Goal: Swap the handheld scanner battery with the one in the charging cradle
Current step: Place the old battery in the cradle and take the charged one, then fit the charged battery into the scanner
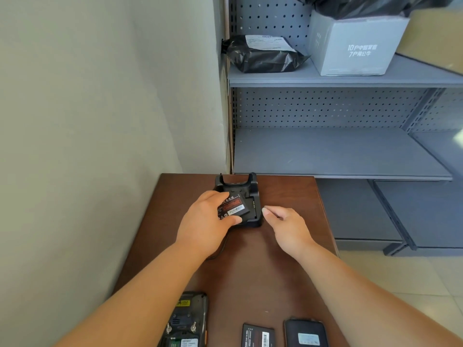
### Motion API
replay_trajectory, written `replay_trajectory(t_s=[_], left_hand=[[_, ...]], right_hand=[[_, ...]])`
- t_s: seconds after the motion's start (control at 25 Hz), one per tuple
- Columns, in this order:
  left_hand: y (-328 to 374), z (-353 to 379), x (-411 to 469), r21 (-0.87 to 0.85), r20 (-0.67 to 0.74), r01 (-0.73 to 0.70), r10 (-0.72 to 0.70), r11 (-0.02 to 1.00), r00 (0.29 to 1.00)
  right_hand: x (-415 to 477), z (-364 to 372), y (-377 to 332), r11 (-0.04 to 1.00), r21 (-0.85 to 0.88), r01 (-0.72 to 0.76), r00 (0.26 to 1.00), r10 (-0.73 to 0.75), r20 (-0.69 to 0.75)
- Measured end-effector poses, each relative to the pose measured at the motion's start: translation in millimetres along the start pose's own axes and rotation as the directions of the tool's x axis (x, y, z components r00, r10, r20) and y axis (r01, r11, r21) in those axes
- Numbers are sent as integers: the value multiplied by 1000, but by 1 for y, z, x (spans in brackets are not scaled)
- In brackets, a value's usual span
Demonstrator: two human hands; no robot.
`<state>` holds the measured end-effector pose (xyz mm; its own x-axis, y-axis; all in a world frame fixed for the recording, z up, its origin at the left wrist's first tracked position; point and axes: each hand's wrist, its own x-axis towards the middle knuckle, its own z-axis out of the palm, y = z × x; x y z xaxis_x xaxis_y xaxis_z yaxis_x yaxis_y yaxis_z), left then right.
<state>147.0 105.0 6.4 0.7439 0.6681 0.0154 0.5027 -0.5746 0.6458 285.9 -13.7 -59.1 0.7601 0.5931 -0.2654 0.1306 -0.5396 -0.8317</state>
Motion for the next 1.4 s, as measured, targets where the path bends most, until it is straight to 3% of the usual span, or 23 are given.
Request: replay_trajectory(t_s=[0.16,0.32,0.64,0.8,1.16,1.4], left_hand=[[2,-3,-18,-79,-46,14,-17,997,999],[14,-8,-42,-163,-105,25,-42,986,994],[32,-6,-104,-293,-214,38,-104,955,971],[37,-4,-132,-372,-238,44,-142,927,961],[28,-3,-174,-451,-112,100,-167,887,980],[0,-12,-194,-371,-207,197,-288,907,935]], right_hand=[[-15,-5,-4,994,100,-35,998,39,-45],[-53,-12,-27,986,163,37,988,-12,-151],[-132,-9,-56,917,386,100,983,-150,102],[-155,-3,-56,876,439,198,960,-264,94],[-184,-1,-45,905,370,211,971,-239,31],[-202,10,-31,946,294,138,990,-140,-16]])
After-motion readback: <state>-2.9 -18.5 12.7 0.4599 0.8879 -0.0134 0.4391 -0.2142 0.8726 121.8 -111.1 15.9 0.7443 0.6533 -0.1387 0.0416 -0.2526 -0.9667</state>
